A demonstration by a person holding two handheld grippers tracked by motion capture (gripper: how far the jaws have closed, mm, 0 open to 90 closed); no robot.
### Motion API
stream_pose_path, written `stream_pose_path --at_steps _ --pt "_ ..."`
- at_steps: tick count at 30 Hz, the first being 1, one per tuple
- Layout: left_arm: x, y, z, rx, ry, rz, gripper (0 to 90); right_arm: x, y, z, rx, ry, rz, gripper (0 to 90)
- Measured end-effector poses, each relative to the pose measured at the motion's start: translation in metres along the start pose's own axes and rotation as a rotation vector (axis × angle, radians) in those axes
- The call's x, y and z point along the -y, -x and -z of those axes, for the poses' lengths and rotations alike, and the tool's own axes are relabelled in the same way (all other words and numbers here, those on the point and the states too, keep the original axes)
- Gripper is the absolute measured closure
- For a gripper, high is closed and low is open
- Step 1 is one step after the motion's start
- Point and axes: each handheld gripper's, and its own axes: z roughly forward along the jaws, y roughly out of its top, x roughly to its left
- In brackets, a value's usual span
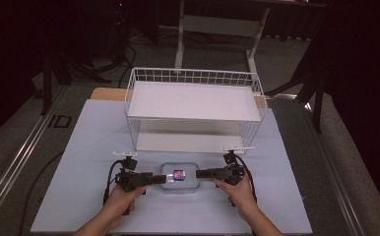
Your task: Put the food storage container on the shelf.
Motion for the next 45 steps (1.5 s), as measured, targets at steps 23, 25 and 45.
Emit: stream_pose_path --at_steps 23,25,45 --pt "-0.004 0.002 -0.012 0.008 -0.059 0.047 39.8 0.006 0.003 -0.013 -0.058 -0.061 -0.200 49.1" --pt "-0.003 0.007 -0.010 -0.011 -0.053 0.036 44.5 0.007 0.002 -0.013 -0.055 -0.053 -0.201 49.5" --pt "0.005 0.024 -0.002 -0.063 -0.030 0.003 49.4 0.016 -0.019 -0.005 0.006 -0.008 -0.084 51.9"
